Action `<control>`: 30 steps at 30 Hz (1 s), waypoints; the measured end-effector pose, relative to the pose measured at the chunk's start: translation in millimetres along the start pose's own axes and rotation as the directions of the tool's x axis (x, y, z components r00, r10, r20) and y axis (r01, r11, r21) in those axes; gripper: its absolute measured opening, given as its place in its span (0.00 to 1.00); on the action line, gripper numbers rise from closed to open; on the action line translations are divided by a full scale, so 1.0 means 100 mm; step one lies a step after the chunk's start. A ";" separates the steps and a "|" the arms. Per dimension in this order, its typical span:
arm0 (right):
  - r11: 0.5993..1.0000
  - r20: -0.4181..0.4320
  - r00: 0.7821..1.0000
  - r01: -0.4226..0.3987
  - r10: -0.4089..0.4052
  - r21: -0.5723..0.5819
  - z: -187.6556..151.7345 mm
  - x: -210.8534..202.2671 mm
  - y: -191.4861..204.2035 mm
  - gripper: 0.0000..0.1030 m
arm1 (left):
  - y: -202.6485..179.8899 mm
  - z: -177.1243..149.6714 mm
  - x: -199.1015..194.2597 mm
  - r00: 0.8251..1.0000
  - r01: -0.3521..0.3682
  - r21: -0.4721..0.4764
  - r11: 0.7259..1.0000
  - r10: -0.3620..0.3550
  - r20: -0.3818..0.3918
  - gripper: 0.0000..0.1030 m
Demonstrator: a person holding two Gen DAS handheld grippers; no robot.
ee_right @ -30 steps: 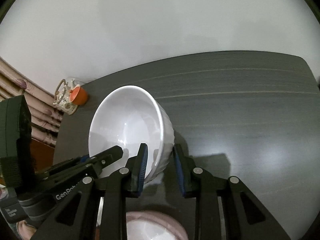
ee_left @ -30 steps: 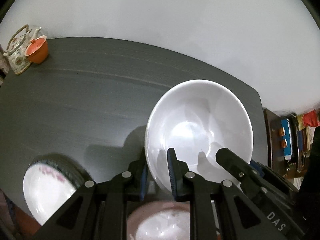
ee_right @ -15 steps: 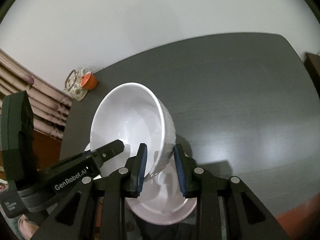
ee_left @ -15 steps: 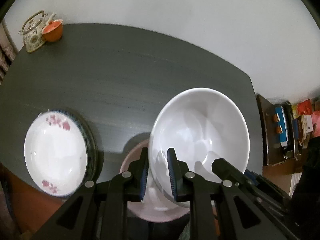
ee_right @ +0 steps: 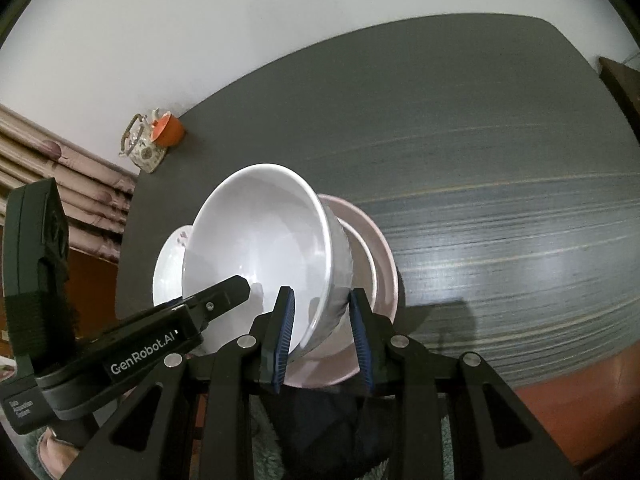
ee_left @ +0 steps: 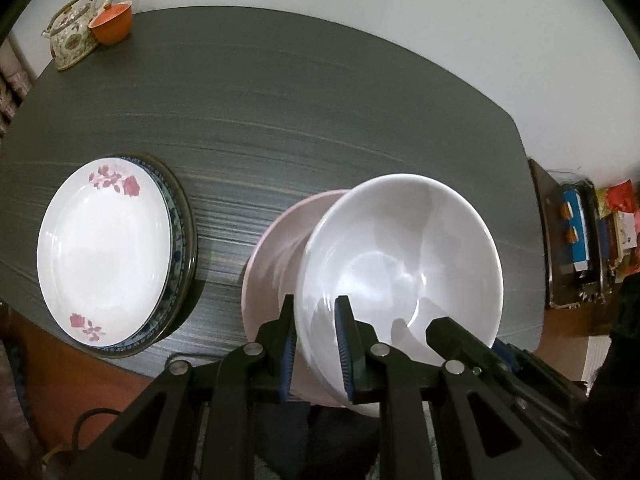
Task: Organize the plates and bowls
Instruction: 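Carry the 'Dog' bowl with both grippers over the nested bowls, then lower the 'Dog' bowl with both grippers into the white bowl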
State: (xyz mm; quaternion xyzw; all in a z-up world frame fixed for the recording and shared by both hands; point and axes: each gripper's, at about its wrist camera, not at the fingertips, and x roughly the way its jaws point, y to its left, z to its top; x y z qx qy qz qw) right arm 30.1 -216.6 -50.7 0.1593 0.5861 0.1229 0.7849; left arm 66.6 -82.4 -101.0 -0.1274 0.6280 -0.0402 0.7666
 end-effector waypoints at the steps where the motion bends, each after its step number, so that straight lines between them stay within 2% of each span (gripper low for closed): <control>1: 1.000 -0.005 1.000 0.001 -0.001 0.002 0.00 0.03 0.00 0.27 | 0.00 0.00 0.03 1.000 -0.003 -0.001 1.000 0.003 -0.004 0.18; 5: 1.000 -0.019 1.000 0.010 -0.010 0.004 -0.02 0.12 0.02 0.27 | 0.16 -0.01 0.02 1.000 -0.008 -0.008 1.000 0.008 -0.018 0.18; 23: 1.000 -0.063 0.998 0.008 -0.007 0.021 -0.07 0.29 -0.03 0.28 | 0.17 -0.05 0.12 0.998 -0.055 0.024 0.998 0.056 -0.006 0.18; 30: 1.000 -0.056 0.998 0.015 -0.013 0.023 -0.08 0.28 -0.06 0.30 | 0.15 -0.05 0.13 0.998 -0.063 0.035 0.997 0.063 0.001 0.20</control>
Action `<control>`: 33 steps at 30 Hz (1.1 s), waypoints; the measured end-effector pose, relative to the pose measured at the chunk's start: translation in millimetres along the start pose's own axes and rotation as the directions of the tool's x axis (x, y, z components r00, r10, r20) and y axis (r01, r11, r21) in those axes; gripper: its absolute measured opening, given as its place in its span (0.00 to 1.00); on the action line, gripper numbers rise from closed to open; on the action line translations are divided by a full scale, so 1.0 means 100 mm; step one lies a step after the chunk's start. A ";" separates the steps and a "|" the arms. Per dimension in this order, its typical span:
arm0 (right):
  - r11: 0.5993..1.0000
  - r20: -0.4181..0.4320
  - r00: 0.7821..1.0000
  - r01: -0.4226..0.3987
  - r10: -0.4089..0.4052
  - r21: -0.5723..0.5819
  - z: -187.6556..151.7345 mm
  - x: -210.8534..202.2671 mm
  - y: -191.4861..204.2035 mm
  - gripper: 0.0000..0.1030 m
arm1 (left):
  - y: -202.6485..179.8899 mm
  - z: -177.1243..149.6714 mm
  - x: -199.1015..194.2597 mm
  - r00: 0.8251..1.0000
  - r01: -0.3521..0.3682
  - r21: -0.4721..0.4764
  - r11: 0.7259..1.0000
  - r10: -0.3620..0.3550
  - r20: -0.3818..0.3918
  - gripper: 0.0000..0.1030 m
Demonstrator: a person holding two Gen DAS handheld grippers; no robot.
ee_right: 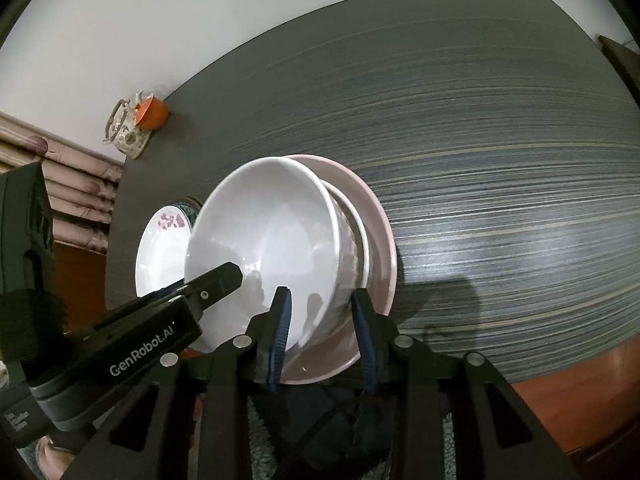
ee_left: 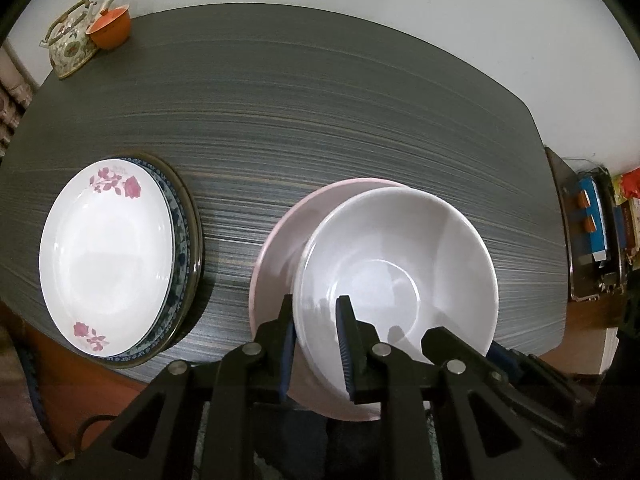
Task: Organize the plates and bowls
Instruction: 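Lower the 'Dog' bowl with both grippers into the white bowl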
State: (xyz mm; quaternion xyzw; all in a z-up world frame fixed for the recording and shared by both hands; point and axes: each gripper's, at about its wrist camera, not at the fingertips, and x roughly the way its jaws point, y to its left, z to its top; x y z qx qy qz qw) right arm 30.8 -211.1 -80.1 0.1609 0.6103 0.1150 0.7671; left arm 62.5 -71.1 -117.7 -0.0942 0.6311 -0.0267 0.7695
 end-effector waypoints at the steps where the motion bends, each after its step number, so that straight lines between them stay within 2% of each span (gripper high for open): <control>1: 1.000 0.001 1.000 0.000 0.000 -0.001 0.00 0.00 0.00 0.30 | 0.00 0.00 0.00 1.000 -0.001 0.001 1.000 0.001 0.002 0.20; 19: 1.000 0.006 1.000 -0.003 0.003 -0.006 -0.04 -0.02 0.00 0.32 | -0.01 -0.03 -0.04 1.000 0.016 0.018 1.000 -0.017 0.020 0.28; 23: 1.000 0.006 1.000 -0.005 0.005 -0.006 -0.03 -0.03 -0.03 0.33 | 0.02 -0.03 -0.10 0.998 0.027 0.015 1.000 -0.027 0.048 0.33; 29: 1.000 0.004 1.000 -0.007 0.007 -0.010 -0.06 -0.02 -0.01 0.36 | 0.04 -0.05 -0.19 0.995 0.041 0.025 0.999 -0.044 0.094 0.35; 31: 1.000 0.003 1.000 -0.009 0.009 -0.011 -0.08 -0.02 -0.01 0.37 | 0.06 -0.07 -0.22 0.993 0.056 0.025 0.998 -0.059 0.106 0.41; 33: 1.000 0.004 1.000 -0.014 0.014 -0.010 -0.09 -0.02 -0.02 0.37 | 0.11 -0.08 -0.24 0.990 0.067 0.024 0.998 -0.069 0.123 0.42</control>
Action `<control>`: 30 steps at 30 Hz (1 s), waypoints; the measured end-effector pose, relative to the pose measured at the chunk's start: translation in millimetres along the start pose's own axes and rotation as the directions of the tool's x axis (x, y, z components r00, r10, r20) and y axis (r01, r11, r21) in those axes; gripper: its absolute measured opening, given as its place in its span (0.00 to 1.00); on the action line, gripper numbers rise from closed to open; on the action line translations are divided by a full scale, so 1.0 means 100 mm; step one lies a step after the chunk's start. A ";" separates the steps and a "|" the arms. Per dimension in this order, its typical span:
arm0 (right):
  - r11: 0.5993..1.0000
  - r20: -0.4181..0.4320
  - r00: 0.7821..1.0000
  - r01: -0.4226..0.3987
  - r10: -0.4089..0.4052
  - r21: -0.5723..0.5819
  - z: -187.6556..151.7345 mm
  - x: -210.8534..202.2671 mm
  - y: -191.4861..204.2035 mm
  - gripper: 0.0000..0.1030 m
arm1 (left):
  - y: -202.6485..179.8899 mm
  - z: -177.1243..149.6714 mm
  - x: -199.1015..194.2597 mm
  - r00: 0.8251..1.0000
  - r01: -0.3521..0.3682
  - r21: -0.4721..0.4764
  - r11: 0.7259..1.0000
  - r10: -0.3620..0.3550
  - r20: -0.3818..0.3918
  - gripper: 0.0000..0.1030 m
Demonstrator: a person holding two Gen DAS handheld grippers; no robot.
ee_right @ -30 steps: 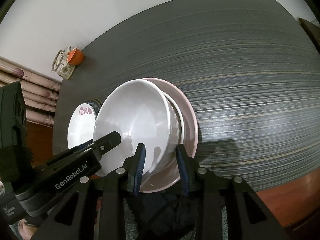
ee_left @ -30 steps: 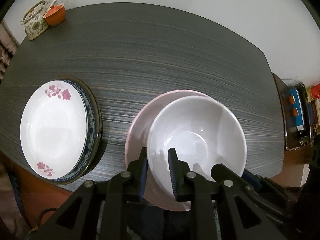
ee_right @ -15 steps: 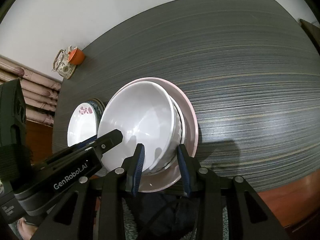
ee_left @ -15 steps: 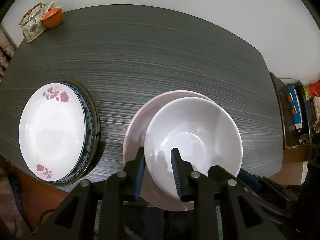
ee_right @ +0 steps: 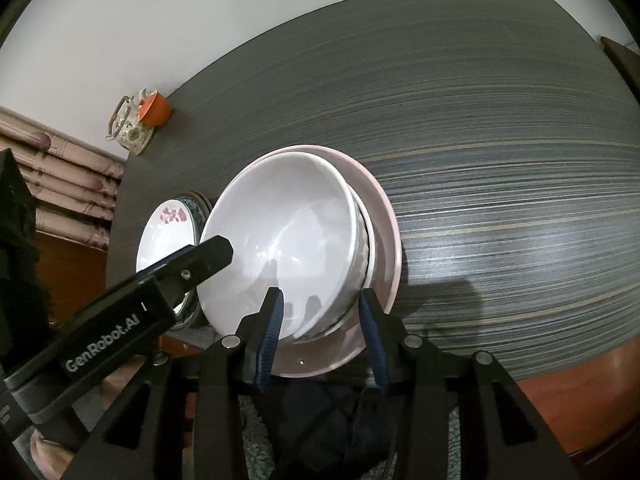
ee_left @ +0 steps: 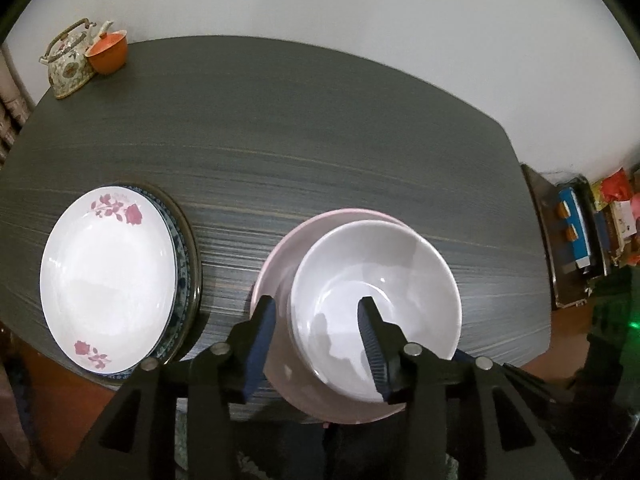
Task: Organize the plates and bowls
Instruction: 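Lower the 'Dog' bowl with both grippers into the white bowl, then open both grippers and shift them to the pink bowl rim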
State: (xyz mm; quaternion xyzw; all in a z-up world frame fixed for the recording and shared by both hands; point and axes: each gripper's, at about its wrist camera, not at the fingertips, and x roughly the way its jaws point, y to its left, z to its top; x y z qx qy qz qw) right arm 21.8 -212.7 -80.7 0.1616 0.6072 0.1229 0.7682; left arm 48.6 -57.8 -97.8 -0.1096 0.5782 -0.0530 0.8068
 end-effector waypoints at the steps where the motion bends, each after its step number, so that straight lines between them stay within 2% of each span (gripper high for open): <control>1: 1.000 0.001 1.000 -0.001 0.001 0.000 -0.01 -0.01 -0.01 0.37 | 0.02 0.00 -0.03 1.000 0.010 -0.003 1.000 -0.009 0.008 0.43; 3: 1.000 0.003 1.000 -0.002 0.002 0.001 -0.01 -0.02 -0.02 0.37 | 0.07 0.00 -0.08 0.999 0.040 -0.013 0.999 -0.040 0.017 0.47; 12: 1.000 0.017 1.000 -0.013 0.013 0.012 -0.01 -0.09 -0.06 0.38 | 0.42 0.02 -0.31 0.985 0.146 -0.084 0.986 -0.137 0.103 0.49; 16: 1.000 0.028 0.999 -0.021 0.021 0.018 -0.02 -0.14 -0.09 0.39 | 0.56 0.00 -0.34 0.983 0.143 -0.108 0.984 -0.128 0.130 0.58; 26: 0.998 0.066 0.998 -0.026 0.022 0.060 -0.04 -0.29 -0.25 0.41 | 0.81 -0.11 -0.18 0.989 0.146 -0.192 0.971 -0.144 0.025 0.59; 30: 0.996 0.073 0.997 -0.020 0.013 0.092 -0.03 -0.32 -0.35 0.41 | 0.80 -0.13 -0.09 0.991 0.126 -0.229 0.965 -0.135 -0.022 0.60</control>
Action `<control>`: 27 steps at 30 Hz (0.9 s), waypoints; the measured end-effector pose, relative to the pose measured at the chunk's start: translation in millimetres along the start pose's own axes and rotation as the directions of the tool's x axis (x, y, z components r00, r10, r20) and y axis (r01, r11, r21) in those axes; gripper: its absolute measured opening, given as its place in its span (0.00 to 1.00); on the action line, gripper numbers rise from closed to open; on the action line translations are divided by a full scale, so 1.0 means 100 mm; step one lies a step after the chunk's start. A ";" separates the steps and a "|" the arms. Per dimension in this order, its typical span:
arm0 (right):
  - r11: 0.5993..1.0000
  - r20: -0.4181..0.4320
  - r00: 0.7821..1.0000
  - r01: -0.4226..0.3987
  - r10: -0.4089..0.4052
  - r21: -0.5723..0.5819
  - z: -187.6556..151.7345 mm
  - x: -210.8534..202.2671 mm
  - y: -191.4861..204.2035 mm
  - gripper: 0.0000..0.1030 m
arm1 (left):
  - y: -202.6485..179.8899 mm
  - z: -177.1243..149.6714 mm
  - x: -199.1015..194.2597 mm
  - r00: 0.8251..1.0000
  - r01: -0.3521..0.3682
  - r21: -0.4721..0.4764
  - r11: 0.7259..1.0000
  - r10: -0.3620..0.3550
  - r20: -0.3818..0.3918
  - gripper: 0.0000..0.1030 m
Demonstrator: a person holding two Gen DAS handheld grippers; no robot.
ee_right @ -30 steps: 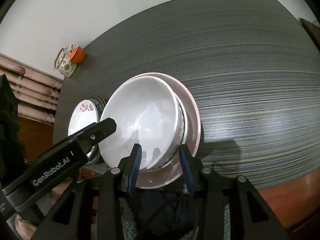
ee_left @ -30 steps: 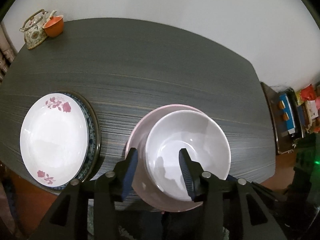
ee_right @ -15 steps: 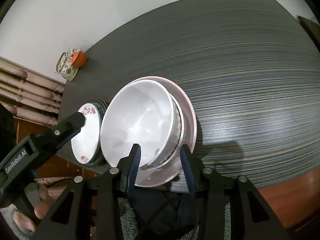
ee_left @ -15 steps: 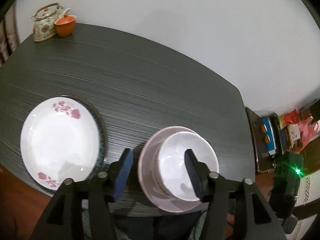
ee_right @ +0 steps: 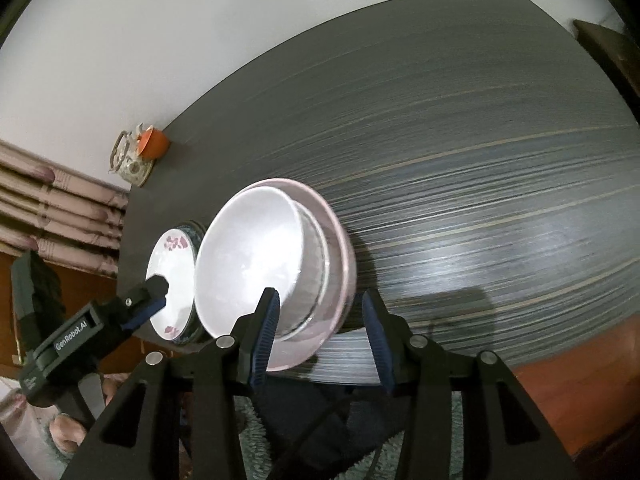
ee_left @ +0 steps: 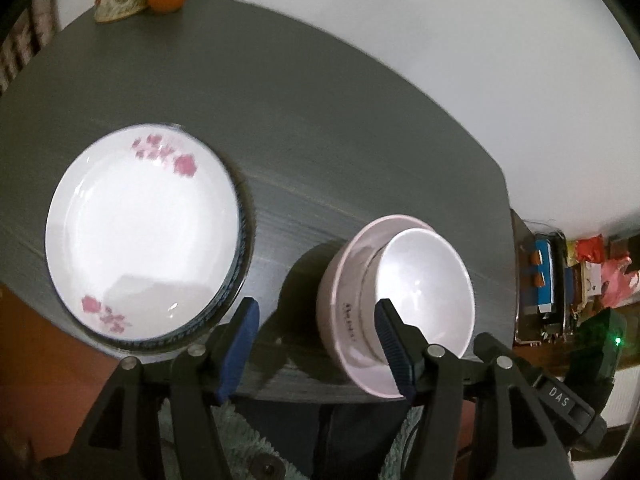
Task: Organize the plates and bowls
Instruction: 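Open both grippers and shift them to the pink bowl rim, then close both grippers on the pink bowl rim and lift the nested bowls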
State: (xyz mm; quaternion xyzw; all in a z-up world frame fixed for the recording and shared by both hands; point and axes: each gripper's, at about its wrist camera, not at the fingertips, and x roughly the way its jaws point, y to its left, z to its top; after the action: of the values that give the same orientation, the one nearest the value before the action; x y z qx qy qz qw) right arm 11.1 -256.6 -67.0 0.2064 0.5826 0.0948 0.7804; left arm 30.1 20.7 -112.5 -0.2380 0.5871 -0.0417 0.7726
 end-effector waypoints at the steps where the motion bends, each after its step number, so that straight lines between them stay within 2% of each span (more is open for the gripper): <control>1: 1.000 0.001 1.000 0.005 -0.005 0.007 0.00 0.00 -0.02 0.41 | 0.01 0.00 0.01 1.000 -0.003 -0.010 1.000 0.003 -0.009 0.60; 7: 0.999 -0.012 0.999 0.030 -0.030 0.031 0.01 0.03 -0.11 0.44 | 0.13 0.02 0.05 0.998 0.011 -0.057 0.998 -0.014 -0.054 0.60; 13: 0.999 -0.039 0.998 0.040 -0.039 0.025 -0.01 0.14 -0.10 0.44 | 0.13 0.02 0.16 0.997 -0.030 -0.081 0.996 0.023 -0.075 0.60; 27: 0.996 -0.068 0.994 0.086 -0.085 0.016 0.01 0.33 -0.13 0.44 | 0.13 0.08 0.35 0.992 -0.071 -0.083 0.994 0.062 -0.109 0.60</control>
State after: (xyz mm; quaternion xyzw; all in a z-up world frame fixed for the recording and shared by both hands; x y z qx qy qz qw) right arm 20.7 -255.1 -101.1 0.1853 0.6177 0.0629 0.7617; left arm 45.1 22.5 -147.5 -0.2490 0.6364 -0.0032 0.7301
